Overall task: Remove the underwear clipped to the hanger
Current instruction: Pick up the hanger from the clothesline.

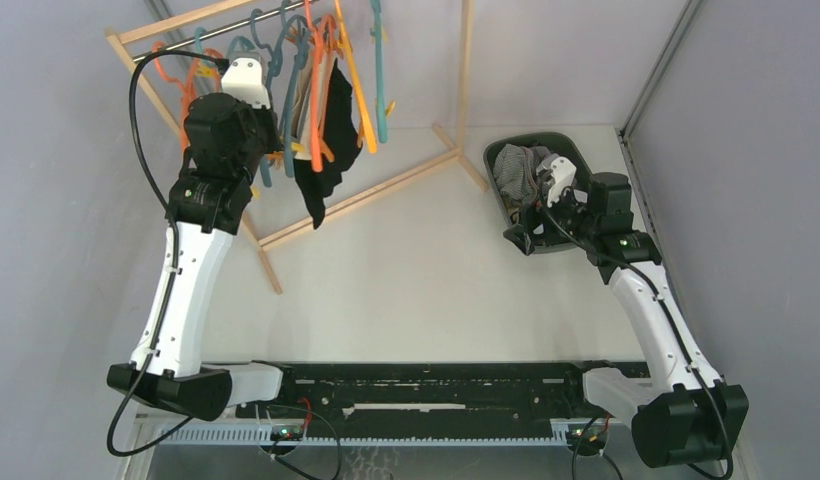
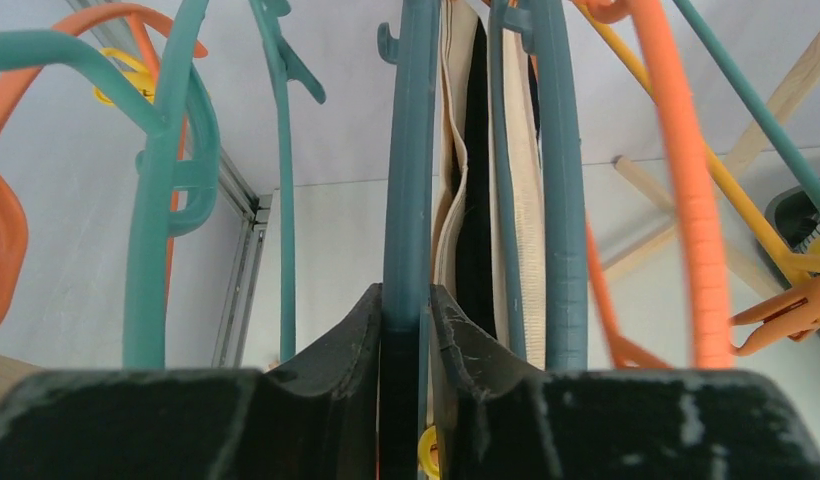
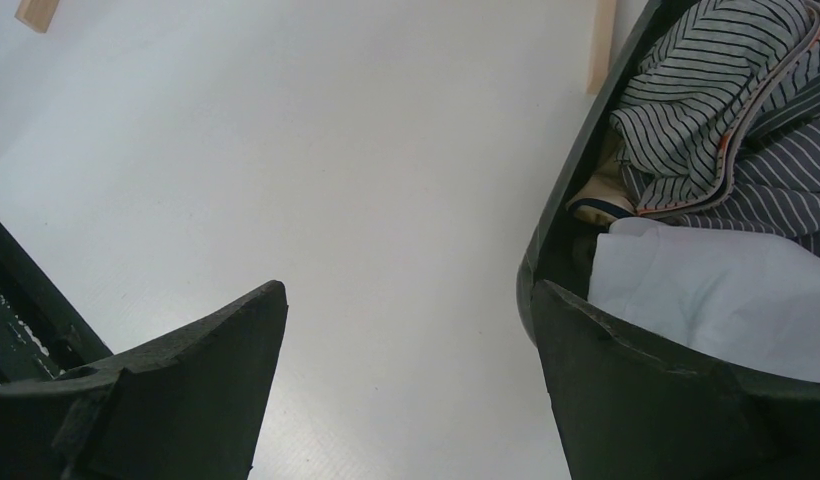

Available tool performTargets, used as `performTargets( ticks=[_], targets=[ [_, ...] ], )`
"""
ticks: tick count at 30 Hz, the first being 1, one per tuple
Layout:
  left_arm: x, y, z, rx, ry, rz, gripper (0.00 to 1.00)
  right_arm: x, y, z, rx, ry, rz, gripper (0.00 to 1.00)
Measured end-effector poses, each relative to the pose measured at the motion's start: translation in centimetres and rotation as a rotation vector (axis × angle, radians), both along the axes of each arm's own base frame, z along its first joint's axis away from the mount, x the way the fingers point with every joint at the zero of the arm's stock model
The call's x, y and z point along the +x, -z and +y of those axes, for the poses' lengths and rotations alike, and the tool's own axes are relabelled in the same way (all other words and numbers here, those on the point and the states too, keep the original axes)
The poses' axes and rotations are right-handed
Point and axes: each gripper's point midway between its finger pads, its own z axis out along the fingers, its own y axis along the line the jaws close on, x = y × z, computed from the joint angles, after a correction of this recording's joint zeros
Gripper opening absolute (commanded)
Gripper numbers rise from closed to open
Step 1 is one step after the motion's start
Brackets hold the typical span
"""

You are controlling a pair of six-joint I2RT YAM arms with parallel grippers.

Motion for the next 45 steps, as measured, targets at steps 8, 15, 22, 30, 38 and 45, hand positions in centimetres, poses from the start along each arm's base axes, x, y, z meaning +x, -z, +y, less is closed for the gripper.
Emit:
performTargets(
  ticks=[8, 15, 22, 30, 38, 45],
  targets=[
    [0.2, 0.4, 0.1, -0.01, 0.005, 0.008, 0.05, 0.0, 0.2, 0.2, -0.009, -0.007, 0.001, 0.9],
    [-0.4, 0.2, 0.6, -0.016, -0.003, -0.014, 0.0, 0.1, 0.3, 0.2, -0.016, -0.005, 0.003, 0.9],
    [-1.5, -0.3, 1.3, 0.019, -0.004, -0.084, 0.0, 0.0, 0.5, 0.5, -0.021, -0.015, 0.004, 0.9],
    [-0.9, -1.0, 1.5, 0.114, 0.007, -0.193, 0.0, 0.1, 0.8, 0.7, -0.033, -0.024, 0.007, 0.9],
    [-1.4, -0.7, 1.7, 0.16, 0.009, -0.249, 0.0, 0.1, 1.0, 0.8, -0.042, -0.028, 0.009, 0.9],
    [-2.5, -1.7, 2.0, 0.159, 0.002, -0.31, 0.0, 0.2, 1.1, 0.8, -0.047, -0.026, 0.008, 0.9]
  ],
)
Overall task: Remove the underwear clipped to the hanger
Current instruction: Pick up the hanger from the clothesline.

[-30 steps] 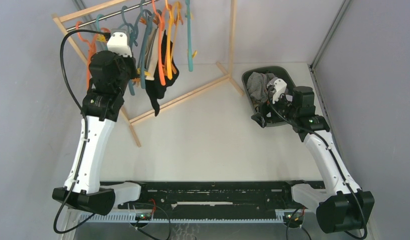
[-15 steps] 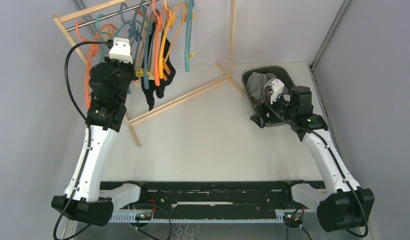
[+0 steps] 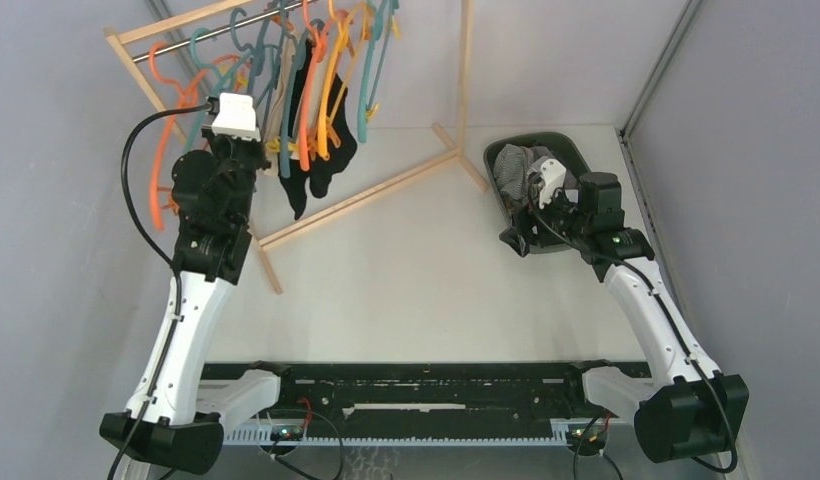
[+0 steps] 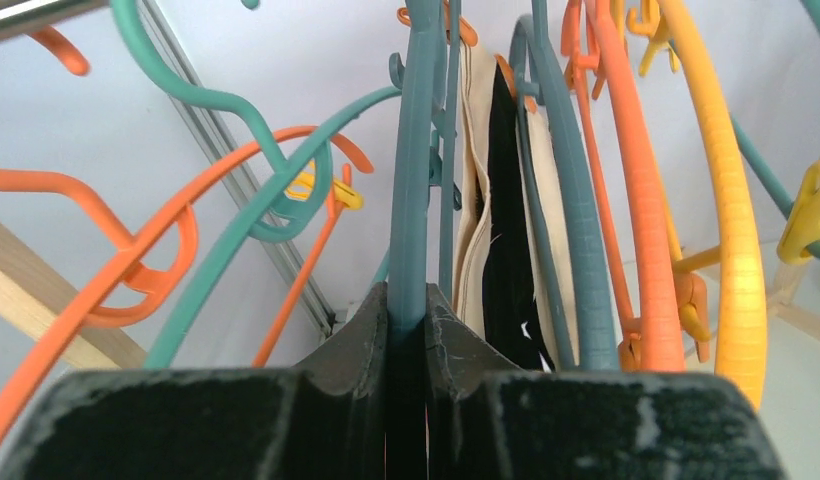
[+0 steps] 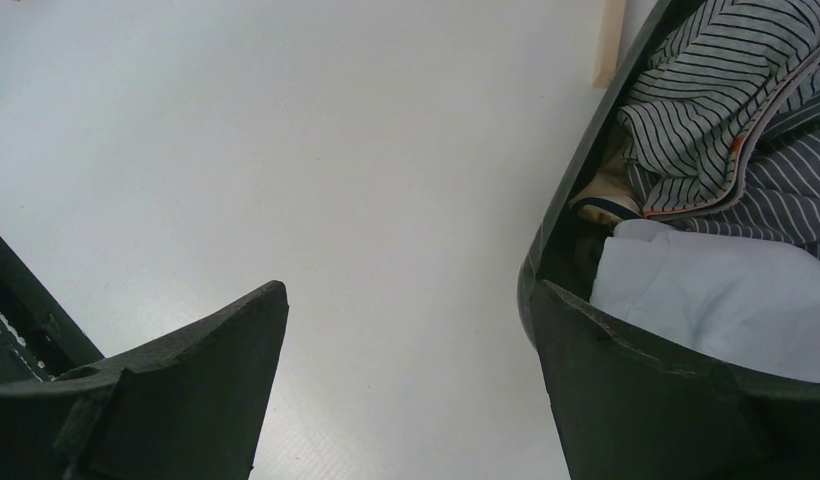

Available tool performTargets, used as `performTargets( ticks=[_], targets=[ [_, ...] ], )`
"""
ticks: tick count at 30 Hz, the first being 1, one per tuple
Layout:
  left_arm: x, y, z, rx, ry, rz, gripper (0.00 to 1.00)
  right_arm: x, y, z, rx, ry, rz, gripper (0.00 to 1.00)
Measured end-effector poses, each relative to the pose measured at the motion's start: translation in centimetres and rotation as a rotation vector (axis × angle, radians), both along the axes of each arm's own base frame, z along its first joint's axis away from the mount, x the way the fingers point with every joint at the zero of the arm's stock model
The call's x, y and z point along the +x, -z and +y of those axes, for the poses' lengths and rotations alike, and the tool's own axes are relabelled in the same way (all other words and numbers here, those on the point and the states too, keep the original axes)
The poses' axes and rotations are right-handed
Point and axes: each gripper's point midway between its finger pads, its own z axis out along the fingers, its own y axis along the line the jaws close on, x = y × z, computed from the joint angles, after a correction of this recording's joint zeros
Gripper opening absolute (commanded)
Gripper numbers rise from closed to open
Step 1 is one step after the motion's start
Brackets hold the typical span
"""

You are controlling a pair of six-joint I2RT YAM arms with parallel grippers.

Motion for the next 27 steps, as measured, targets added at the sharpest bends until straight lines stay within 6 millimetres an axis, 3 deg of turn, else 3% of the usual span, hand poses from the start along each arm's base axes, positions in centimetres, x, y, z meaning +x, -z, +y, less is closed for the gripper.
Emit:
performTargets(
  ticks=[5, 10, 19, 27],
  targets=[
    [-0.6, -1.1, 0.1, -0.007, 0.0, -0.038, 0.0, 0.0, 0.0, 0.0, -0.002, 0.001, 0.0, 0.9],
    [-1.9, -0.7, 0.4, -0.006, -0.002, -0.028, 0.0, 0.0, 0.0, 0.0, -0.001, 0.001, 0.0, 0.9],
    [-7.2, 0.6, 1.7, 0.0, -0.021, 0.022, 0.0, -0.2, 0.0, 0.5, -0.009, -0.027, -0.008, 0.9],
    [-11.3, 4.5, 2.5, 0.054, -0.018, 0.18, 0.0, -0.3, 0.0, 0.6, -0.009, -0.031, -0.009, 0.9]
  ],
)
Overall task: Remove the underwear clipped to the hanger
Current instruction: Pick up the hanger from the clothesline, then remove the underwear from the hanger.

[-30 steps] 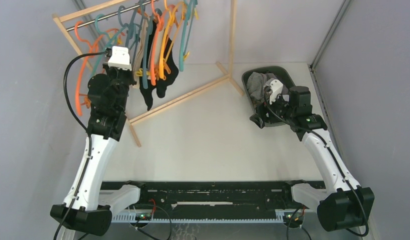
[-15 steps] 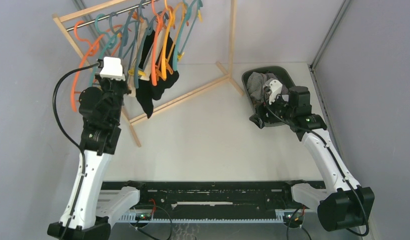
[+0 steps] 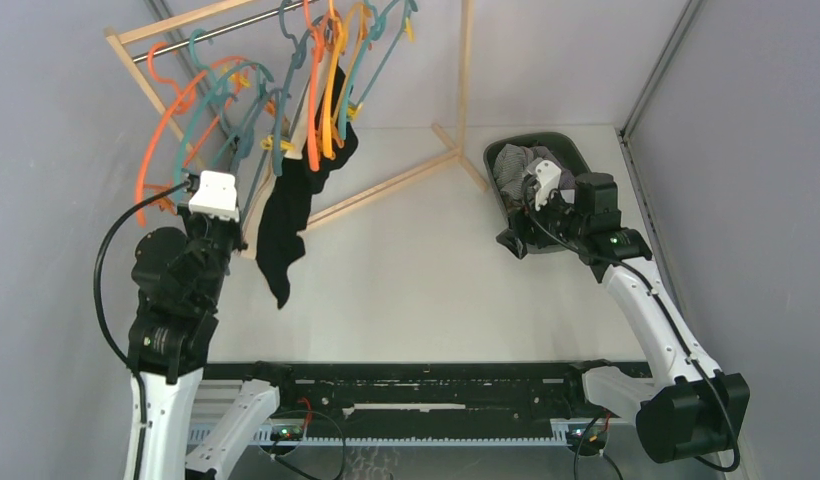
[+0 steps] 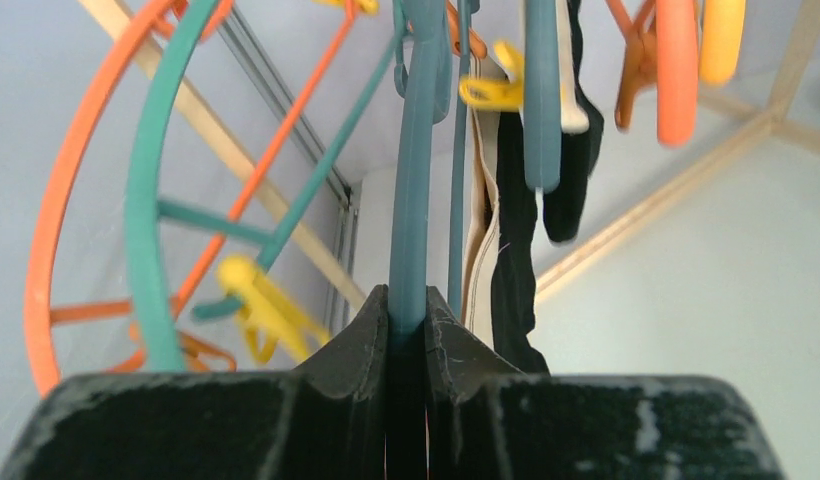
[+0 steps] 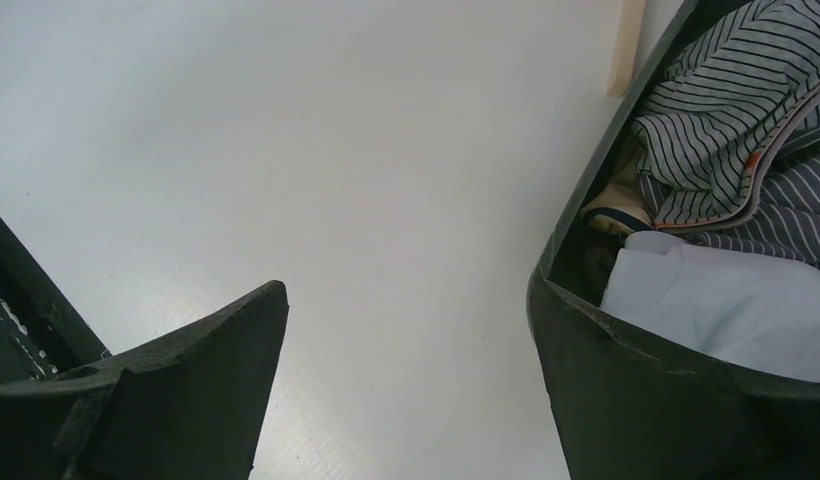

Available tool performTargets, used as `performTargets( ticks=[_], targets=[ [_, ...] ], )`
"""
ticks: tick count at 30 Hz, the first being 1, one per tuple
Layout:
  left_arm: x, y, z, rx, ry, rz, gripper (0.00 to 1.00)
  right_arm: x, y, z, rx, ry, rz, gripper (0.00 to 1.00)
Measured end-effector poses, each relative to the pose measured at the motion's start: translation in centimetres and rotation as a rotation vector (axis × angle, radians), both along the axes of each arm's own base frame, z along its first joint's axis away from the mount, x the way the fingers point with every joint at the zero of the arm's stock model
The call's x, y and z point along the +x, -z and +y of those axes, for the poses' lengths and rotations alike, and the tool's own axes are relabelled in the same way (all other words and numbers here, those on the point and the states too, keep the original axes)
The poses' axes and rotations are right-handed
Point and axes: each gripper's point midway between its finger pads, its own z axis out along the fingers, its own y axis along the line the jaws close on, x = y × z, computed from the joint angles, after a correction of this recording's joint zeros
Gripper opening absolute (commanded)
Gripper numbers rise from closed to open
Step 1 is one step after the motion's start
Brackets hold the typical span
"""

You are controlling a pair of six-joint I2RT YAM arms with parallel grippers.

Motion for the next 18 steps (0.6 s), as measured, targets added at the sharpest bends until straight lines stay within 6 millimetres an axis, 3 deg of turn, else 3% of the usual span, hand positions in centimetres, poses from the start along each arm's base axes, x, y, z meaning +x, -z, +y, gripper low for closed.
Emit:
performTargets(
  ticks=[13, 18],
  targets=[
    [-9.1, 4.7, 1.5, 0.108, 0.038, 0.156, 0.0, -0.3, -0.1, 0.4, 0.012, -0.024, 0.001, 0.9],
    [-11.3, 6.7, 0.7, 0.165, 0.123, 0.229, 0.0, -0.3, -0.1, 0.4, 0.012, -0.025, 0.001, 0.9]
  ],
)
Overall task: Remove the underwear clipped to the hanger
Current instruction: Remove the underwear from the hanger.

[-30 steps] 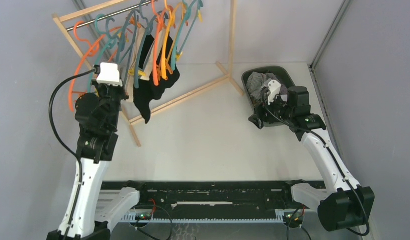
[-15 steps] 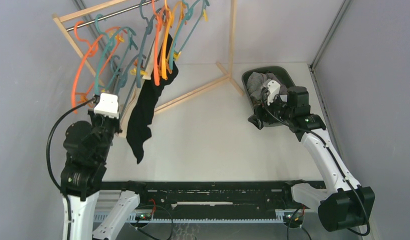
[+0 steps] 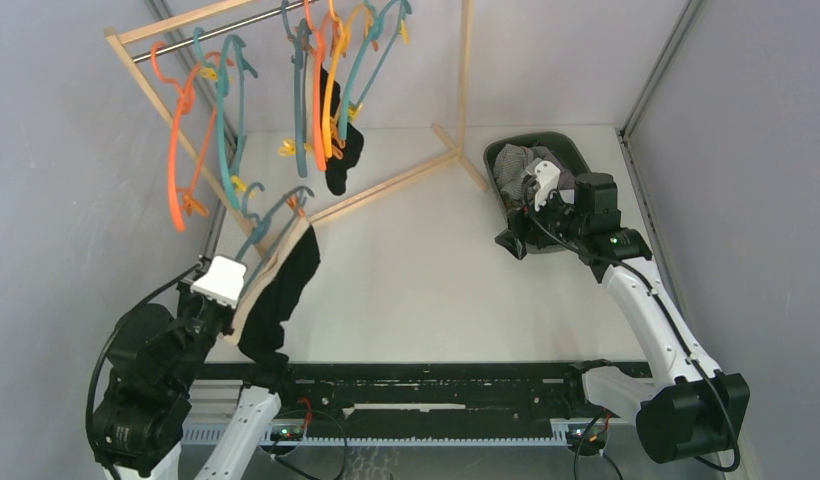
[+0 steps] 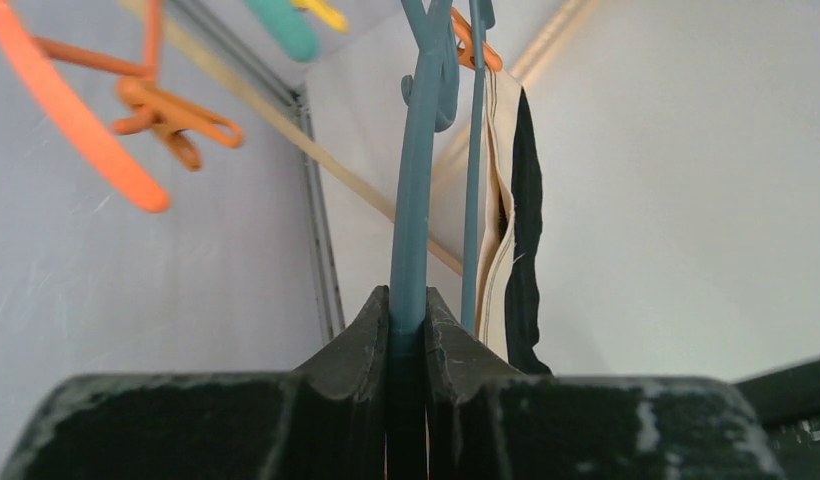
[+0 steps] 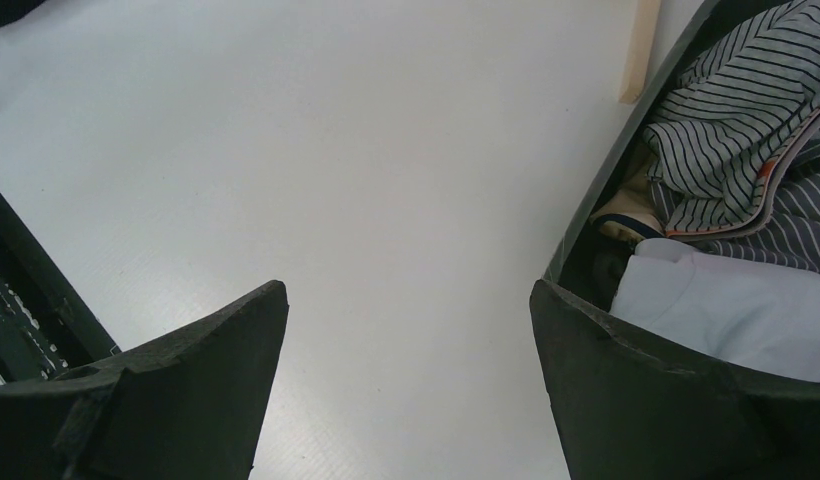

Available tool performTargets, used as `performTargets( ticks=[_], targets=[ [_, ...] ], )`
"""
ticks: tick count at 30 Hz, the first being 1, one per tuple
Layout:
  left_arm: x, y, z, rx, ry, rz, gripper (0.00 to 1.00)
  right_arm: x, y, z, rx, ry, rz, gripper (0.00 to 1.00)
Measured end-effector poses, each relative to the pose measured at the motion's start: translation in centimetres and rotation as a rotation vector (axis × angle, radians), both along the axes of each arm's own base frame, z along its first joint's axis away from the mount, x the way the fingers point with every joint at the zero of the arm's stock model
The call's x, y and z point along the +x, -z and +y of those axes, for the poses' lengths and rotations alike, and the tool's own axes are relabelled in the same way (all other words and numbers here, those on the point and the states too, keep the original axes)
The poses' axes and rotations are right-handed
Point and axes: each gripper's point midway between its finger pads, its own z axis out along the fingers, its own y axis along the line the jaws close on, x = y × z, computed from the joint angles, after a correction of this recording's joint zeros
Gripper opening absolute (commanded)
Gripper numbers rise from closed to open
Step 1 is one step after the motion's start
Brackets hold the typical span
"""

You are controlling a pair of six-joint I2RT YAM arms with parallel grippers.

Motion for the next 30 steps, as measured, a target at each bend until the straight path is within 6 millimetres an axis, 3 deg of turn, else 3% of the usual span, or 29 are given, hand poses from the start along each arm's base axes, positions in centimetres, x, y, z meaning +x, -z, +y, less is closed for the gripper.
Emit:
performTargets(
  ticks=[5, 12, 21, 30],
  targets=[
    [-1.1, 1.6, -2.1, 0.041, 0.155, 0.058, 0.0, -0.1, 0.0, 0.1, 0.004, -0.005, 0.001, 0.9],
    [-1.5, 1.1, -6.8, 0.062, 0.463, 0.013, 0.0, -0.7, -0.9, 0.5, 0.059, -0.026, 0.01, 0.89],
    [1.0, -0.8, -12.9, 0.069, 0.831, -0.057, 0.0, -3.2, -5.9, 0.8, 0.178, -0.03, -0.09, 0.87],
    [1.6, -1.5, -16.4, 0.076, 1.092, -0.147, 0.0, -6.9, -9.5, 2.6, 0.307, -0.166, -0.105, 0.87]
  ],
)
